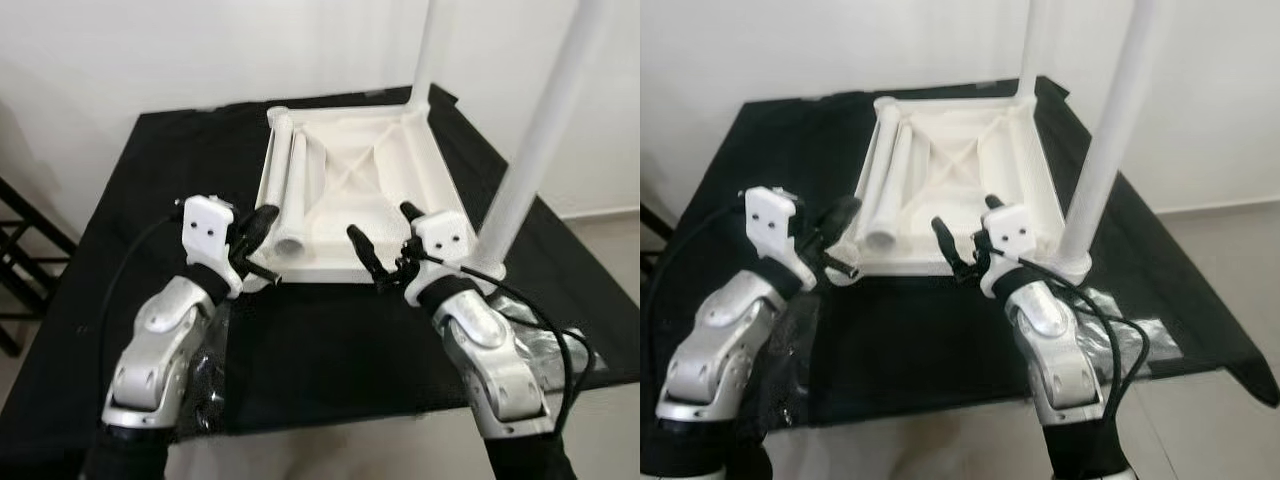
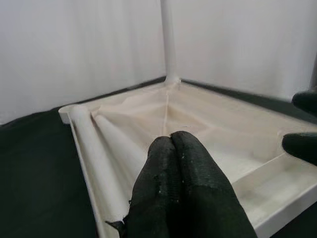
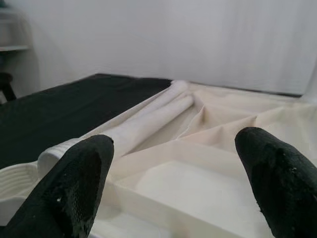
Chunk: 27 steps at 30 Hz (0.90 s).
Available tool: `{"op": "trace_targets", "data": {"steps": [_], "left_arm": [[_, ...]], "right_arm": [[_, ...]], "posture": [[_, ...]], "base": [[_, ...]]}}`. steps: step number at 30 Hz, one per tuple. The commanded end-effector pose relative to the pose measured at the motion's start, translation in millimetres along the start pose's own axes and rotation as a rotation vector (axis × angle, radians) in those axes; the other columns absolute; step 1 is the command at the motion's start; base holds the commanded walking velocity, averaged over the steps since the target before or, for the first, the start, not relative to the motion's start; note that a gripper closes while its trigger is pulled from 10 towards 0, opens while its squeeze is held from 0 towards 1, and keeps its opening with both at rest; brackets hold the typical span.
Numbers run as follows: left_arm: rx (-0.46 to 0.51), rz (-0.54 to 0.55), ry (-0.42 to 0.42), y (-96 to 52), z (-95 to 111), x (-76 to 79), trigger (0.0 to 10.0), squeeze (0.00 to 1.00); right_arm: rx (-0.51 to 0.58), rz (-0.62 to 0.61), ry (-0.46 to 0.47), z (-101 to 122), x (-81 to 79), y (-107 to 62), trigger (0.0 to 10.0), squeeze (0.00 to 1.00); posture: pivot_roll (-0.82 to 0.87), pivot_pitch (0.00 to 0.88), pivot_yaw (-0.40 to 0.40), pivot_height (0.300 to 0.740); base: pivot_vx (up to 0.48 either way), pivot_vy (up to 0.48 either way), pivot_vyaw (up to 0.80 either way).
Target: Building children table
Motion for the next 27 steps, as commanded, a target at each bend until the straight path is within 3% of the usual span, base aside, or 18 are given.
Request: {"op": "trace_targets", "data": {"steps": [1,3,4,6,7,20,25,26,27], "left_arm": [[-0.016,-0.045,0.047,-3.3,-2,3.4,10.0,0.0],[-0.03,-0.065,0.073,-4.9,-5,0.8,10.0,0.0],[-0.034,-0.087,0.079,-5.9,-7,1.4,10.0,0.55],[-0.036,-0.103,0.081,-6.5,-7,2.0,10.0,0.55],[-0.044,-0.17,0.103,-7.6,-7,6.9,10.0,1.0],[-0.063,-0.252,0.253,-5.4,-3,8.2,10.0,1.0],[-0.095,-0.226,0.363,-5.3,-10,3.8,10.0,1.0],[-0.106,-0.232,0.405,-5.5,-11,2.8,10.0,0.54],[-0.117,-0.243,0.456,-6.1,-13,2.0,10.0,0.14]], "right_arm": [[-0.024,0.003,0.0,-6,-1.5,-1.0,10.0,0.0],[-0.028,-0.003,0.007,-7,-0.7,-1.4,10.0,0.0],[-0.028,-0.004,0.009,-7,-0.5,-1.8,10.0,0.0],[-0.029,-0.005,0.01,-7,-0.5,-1.9,10.0,0.0],[-0.028,0.001,0.014,-7,-1.5,-2.2,10.0,0.0],[-0.033,0.022,0.035,-11,-6.8,-3.1,10.0,0.0],[-0.05,0.044,0.024,-14,-11.7,-4.2,10.0,0.0],[-0.056,0.043,0.023,-15,-11.3,-4.6,10.0,0.0],[-0.063,0.039,0.02,-17,-10.4,-4.9,10.0,0.0]], "posture": [[-0.02,0.116,0.011,0.74],[-0.02,0.116,0.011,0.74],[-0.02,0.119,0.014,0.74],[-0.02,0.119,0.014,0.74],[-0.02,0.122,0.019,0.74],[-0.01,0.123,0.024,0.74],[-0.01,0.124,0.026,0.74],[-0.01,0.125,0.025,0.74],[-0.01,0.125,0.026,0.74]], "base": [[0.0,0.0,0.0],[0.0,0.0,0.0],[0.0,0.0,0.0],[0.0,0.0,0.0],[0.0,0.0,-0.68],[0.0,0.0,-0.79],[0.0,0.0,0.0],[0.0,0.0,0.0],[0.0,0.0,0.0]]}}
Point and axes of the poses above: a point about 5 cm out from each wrist's last joint towards the gripper, its own y axis pointing out of the wrist towards the gripper, its own z axis along the axis of the wrist's last joint, x = y × z, the point moved 1 cm from there along y, pointing out of the wrist towards the gripper, and after that the axes turned 2 degrees about y, right-handed, at the moved point
